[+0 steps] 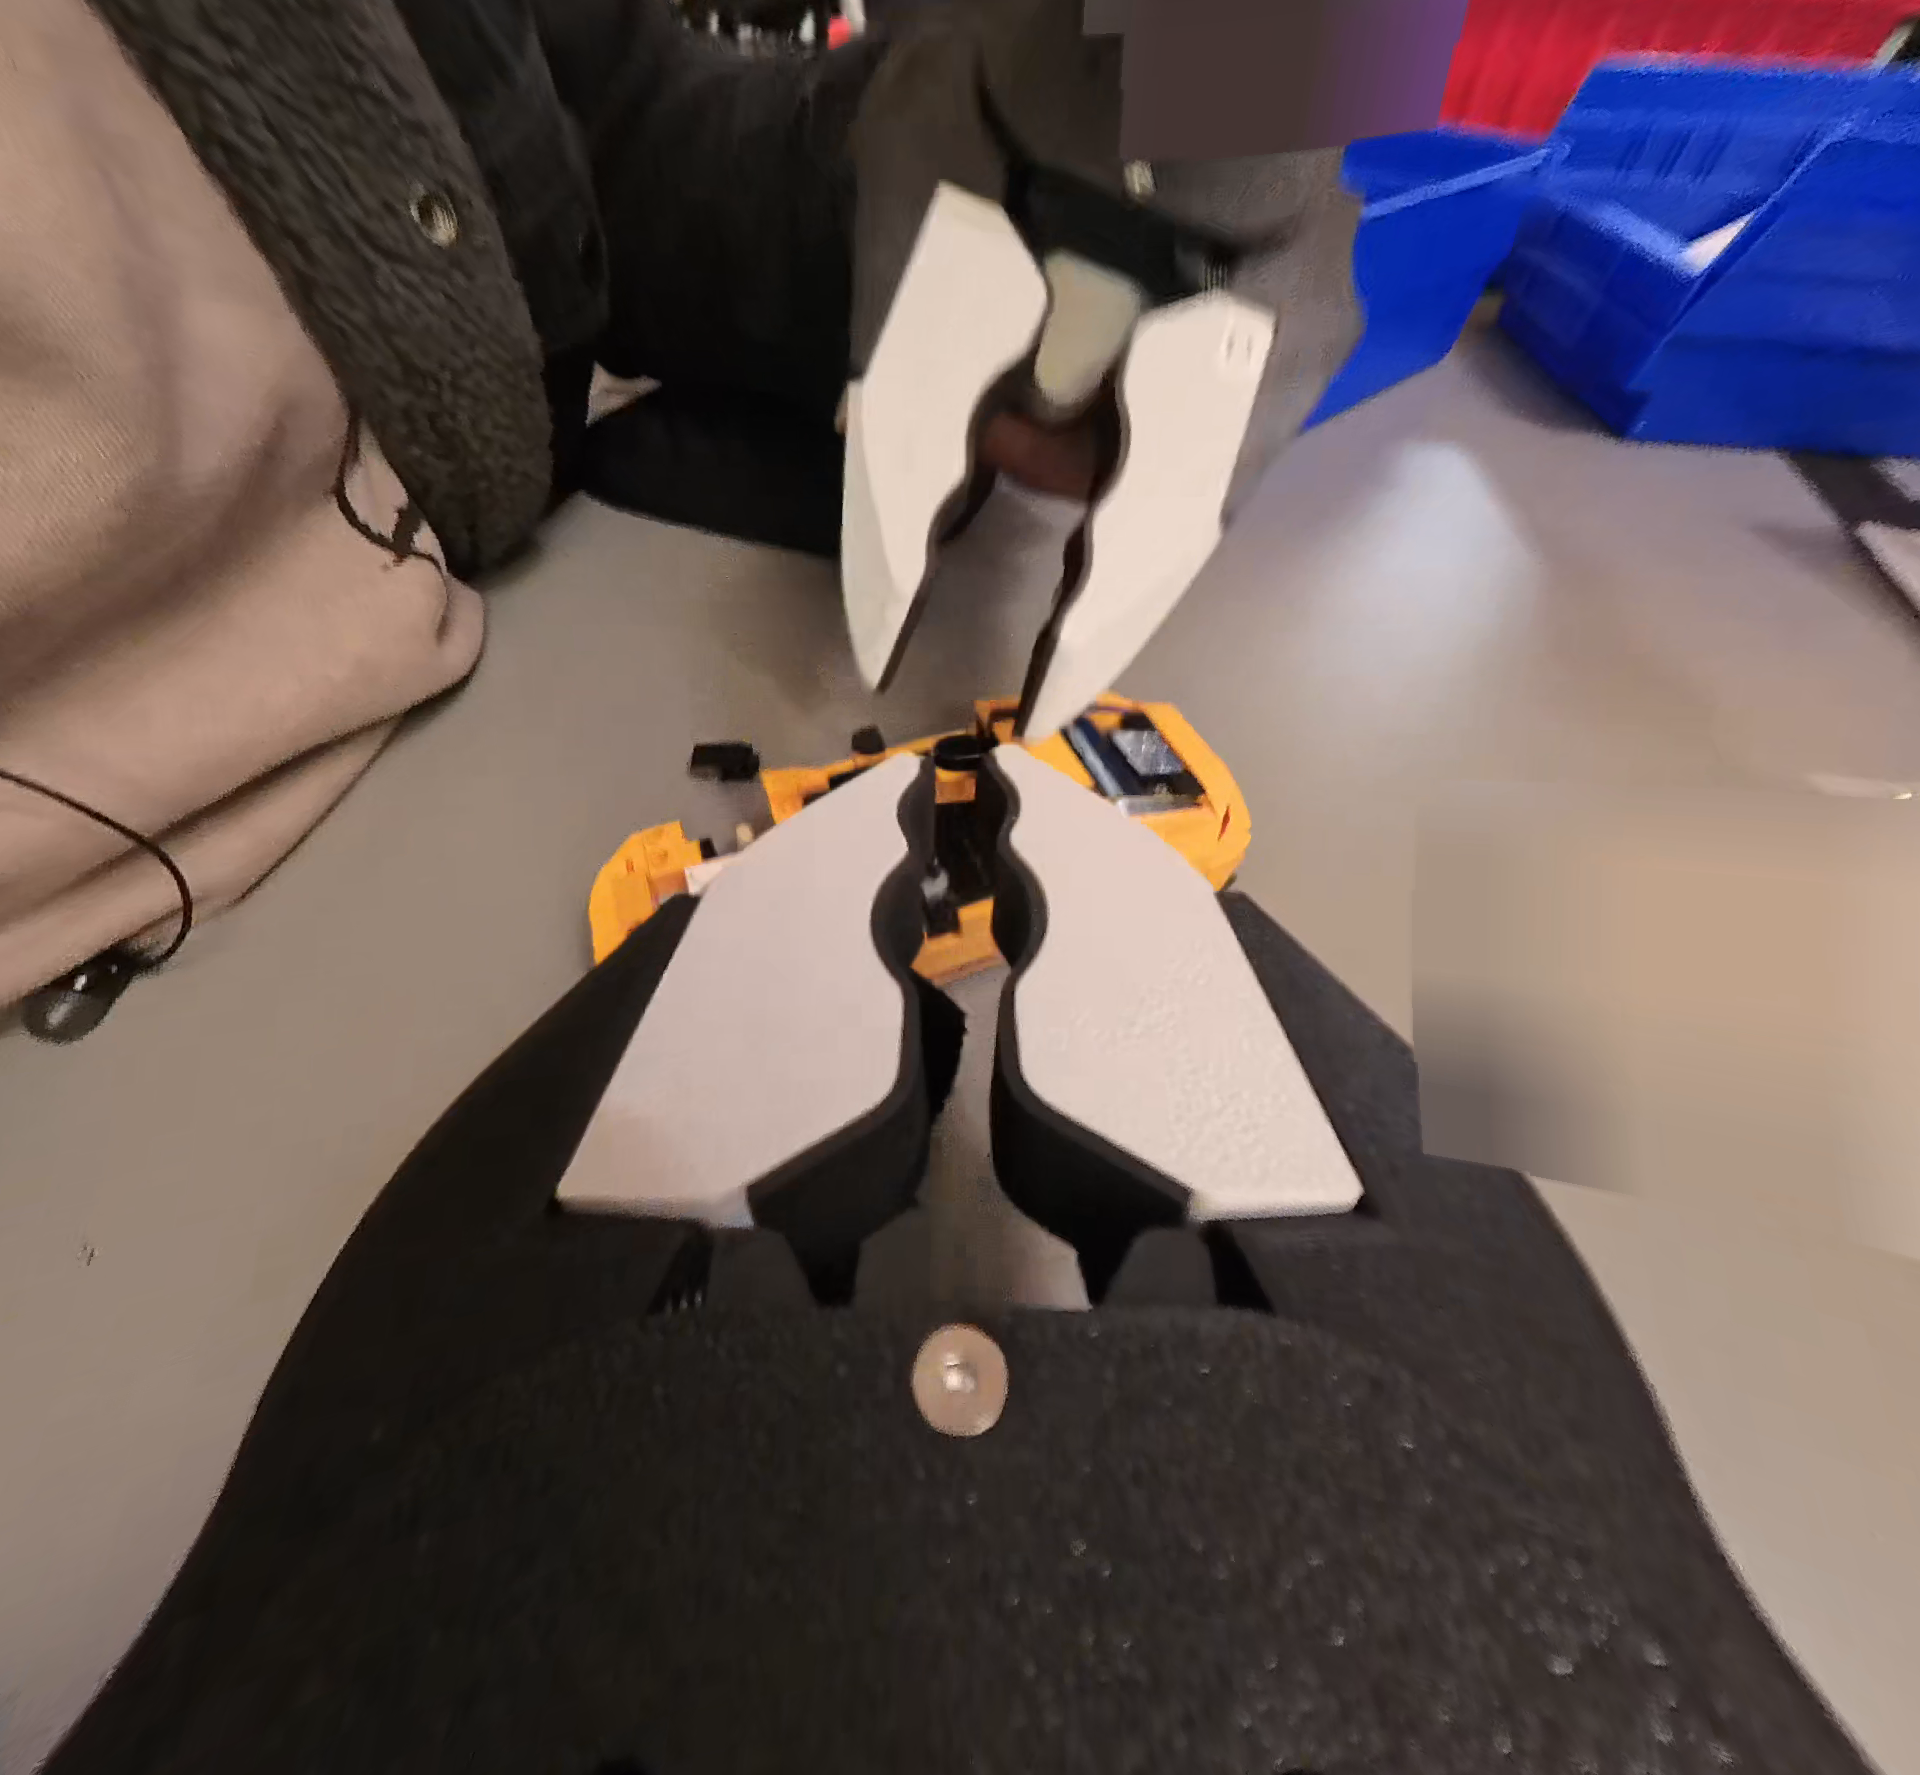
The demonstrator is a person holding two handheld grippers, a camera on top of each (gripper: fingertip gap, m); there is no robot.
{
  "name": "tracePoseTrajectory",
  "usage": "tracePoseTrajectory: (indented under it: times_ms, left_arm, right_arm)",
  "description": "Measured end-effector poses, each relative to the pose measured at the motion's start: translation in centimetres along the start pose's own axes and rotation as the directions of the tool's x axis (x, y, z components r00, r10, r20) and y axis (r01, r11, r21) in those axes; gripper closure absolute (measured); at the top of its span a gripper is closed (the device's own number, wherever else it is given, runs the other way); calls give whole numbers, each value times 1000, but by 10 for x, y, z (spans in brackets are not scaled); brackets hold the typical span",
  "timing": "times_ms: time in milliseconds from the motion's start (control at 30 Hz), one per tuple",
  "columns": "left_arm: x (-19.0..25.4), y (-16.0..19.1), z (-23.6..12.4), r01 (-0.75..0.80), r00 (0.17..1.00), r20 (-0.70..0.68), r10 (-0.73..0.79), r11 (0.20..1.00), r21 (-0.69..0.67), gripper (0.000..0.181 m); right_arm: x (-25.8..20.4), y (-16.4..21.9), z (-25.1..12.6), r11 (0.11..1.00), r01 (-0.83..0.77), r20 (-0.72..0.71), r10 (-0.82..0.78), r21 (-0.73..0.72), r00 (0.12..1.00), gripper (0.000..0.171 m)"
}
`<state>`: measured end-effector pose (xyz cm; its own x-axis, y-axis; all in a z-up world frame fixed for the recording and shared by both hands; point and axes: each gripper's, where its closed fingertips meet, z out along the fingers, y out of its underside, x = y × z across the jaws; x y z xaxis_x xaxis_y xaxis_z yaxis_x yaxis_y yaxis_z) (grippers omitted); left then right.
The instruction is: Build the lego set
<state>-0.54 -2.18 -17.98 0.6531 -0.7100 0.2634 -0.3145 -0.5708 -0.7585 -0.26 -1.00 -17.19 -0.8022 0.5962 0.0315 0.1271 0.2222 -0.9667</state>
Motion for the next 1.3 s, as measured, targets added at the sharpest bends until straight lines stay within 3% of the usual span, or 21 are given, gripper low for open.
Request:
tracePoseTrajectory:
  times_ms: [67, 167, 300, 367, 467, 600, 733, 900, 967, 1100, 1300]
  left_arm:
    - [5, -9, 4, 154, 981, -123, -148, 987, 44, 155]
    - [6, -18, 0, 252, 947, -227, -227, 963, 91, 156]
    - [-35, 1, -25, 103, 994, 34, -103, 995, 13, 153]
    - [-50, 22, -39, 40, 993, 117, -24, 991, -131, 134]
    - [-56, 49, -44, 64, 996, 85, -40, 950, -306, 112]
    - [-48, 63, -29, 113, 982, -87, -166, 897, -428, 98]
    - [-48, 64, -15, -54, 975, -217, -57, 879, -474, 89]
    - [-46, 60, 3, -226, 950, -295, 106, 884, -409, 85]
    - [-46, 60, 7, -265, 946, -280, 160, 882, -391, 95]
    - [-36, 59, 11, -277, 952, -226, 208, 899, -340, 96]
    - [-8, 56, 20, -283, 959, -90, 269, 925, -252, 96]
  right_arm:
    - [-2, -12, -4, 999, 27, -28, -26, 34, 999, 164]
    - [-7, -18, -7, 997, 80, -52, -80, 7, 995, 164]
    - [-8, -5, -10, 995, 33, -76, -40, -89, 996, 164]
    - [-9, 9, -12, 987, -31, -98, 15, -159, 995, 163]
    - [-17, 27, -10, 965, -113, -143, 81, -238, 986, 164]
    - [-33, 31, -6, 947, -181, -185, 135, -265, 973, 164]
    - [-41, 26, -15, 950, -192, -234, 134, -245, 963, 163]
    - [-47, 26, -26, 951, -211, -281, 143, -226, 949, 163]
    - [-49, 28, -27, 951, -214, -284, 146, -223, 948, 163]
    - [-47, 30, -27, 955, -197, -270, 134, -222, 953, 163]
    - [-49, 17, -21, 988, -110, -49, 106, -104, 993, 163]
